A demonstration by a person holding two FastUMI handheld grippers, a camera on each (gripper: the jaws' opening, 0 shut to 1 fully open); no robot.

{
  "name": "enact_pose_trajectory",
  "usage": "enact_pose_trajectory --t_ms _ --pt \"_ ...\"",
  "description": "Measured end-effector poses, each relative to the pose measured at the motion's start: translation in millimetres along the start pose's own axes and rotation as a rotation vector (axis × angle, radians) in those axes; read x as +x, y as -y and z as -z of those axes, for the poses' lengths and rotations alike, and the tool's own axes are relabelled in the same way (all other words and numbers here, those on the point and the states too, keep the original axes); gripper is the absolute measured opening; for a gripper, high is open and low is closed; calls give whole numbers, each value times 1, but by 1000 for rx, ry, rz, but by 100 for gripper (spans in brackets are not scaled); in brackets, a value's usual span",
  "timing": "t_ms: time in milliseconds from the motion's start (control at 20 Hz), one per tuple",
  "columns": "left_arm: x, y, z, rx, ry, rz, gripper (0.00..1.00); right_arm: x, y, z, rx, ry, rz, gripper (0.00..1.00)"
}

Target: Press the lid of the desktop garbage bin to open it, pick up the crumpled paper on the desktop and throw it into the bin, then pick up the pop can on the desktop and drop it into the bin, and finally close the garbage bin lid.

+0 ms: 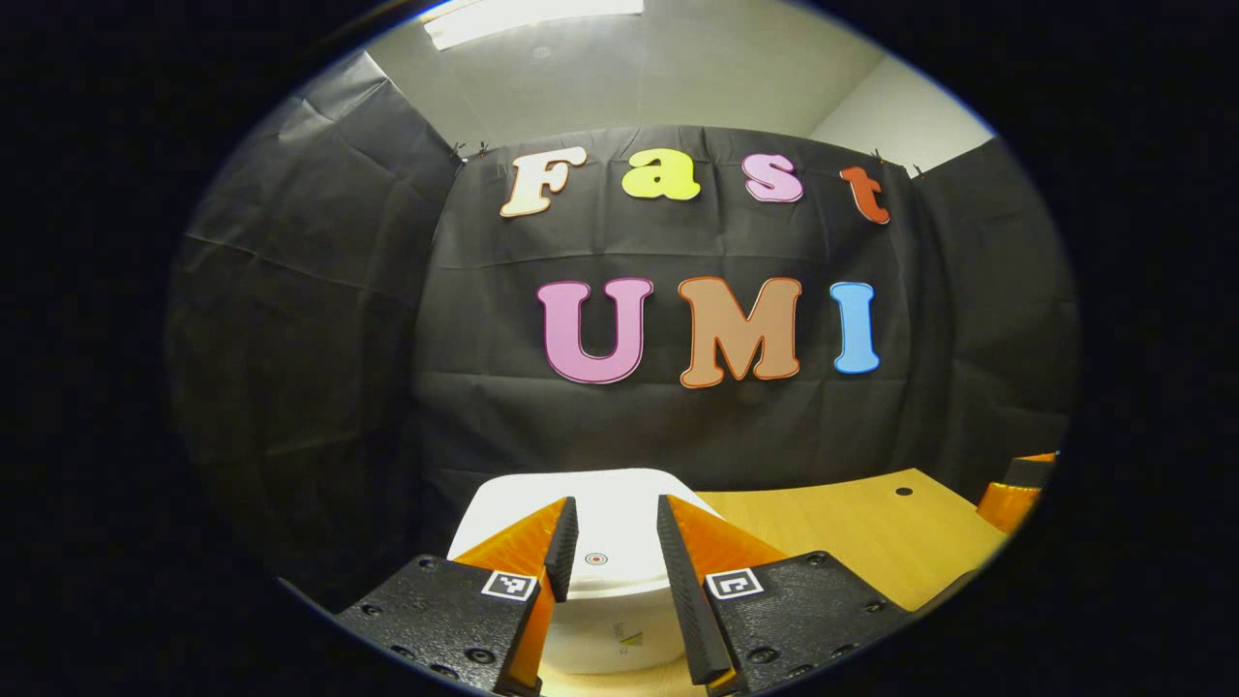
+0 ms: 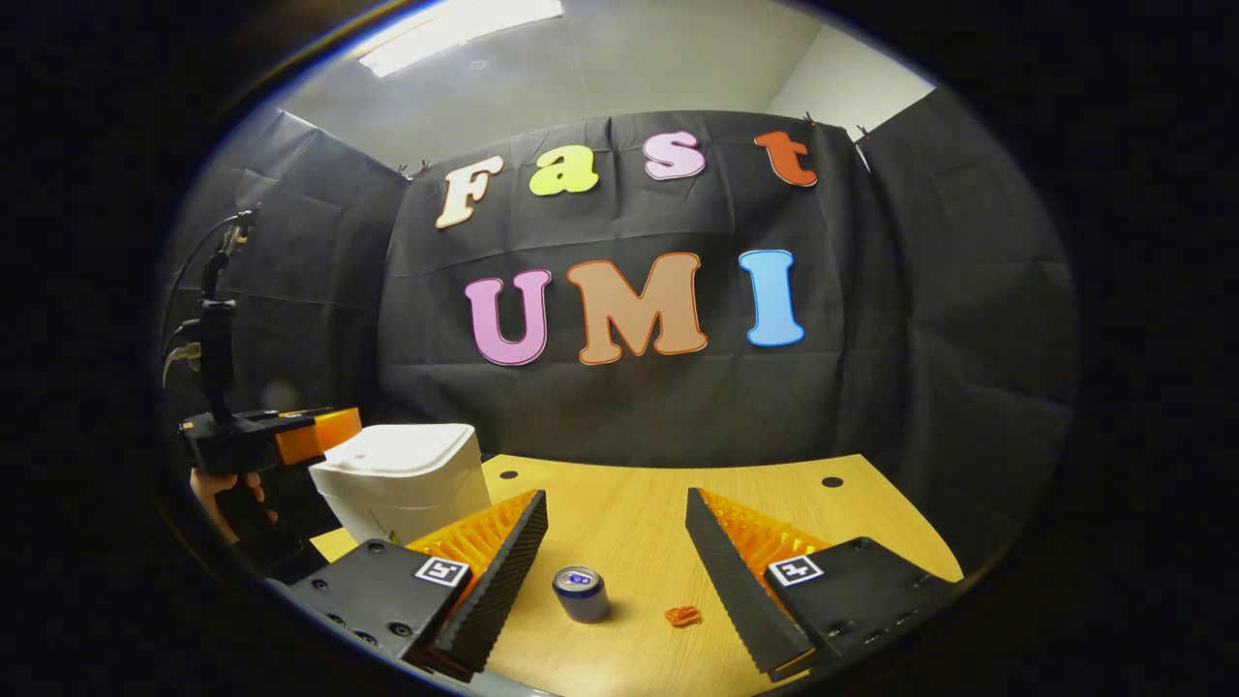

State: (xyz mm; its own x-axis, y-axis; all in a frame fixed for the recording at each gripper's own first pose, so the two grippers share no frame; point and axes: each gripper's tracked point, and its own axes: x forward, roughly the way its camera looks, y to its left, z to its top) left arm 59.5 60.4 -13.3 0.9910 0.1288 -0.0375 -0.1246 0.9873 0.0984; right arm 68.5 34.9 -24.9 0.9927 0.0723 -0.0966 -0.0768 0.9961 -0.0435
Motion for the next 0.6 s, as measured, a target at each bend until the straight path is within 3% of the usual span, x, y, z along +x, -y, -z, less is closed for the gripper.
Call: enact_pose_trajectory --t_ms 200,350,550,600 --pt "10 -2 6 0 -11 -2 35 -1 1 -1 -4 -3 17 96" --pt "15 -10 16 16 -30 -16 16 0 -1 -2 1 -1 17 96" --pt "18 -13 34 12 -73 -10 0 3 -7 -1 -1 -6 13 96" --pt "19 -12 38 9 -84 -6 0 4 -8 0 -3 -9 12 96"
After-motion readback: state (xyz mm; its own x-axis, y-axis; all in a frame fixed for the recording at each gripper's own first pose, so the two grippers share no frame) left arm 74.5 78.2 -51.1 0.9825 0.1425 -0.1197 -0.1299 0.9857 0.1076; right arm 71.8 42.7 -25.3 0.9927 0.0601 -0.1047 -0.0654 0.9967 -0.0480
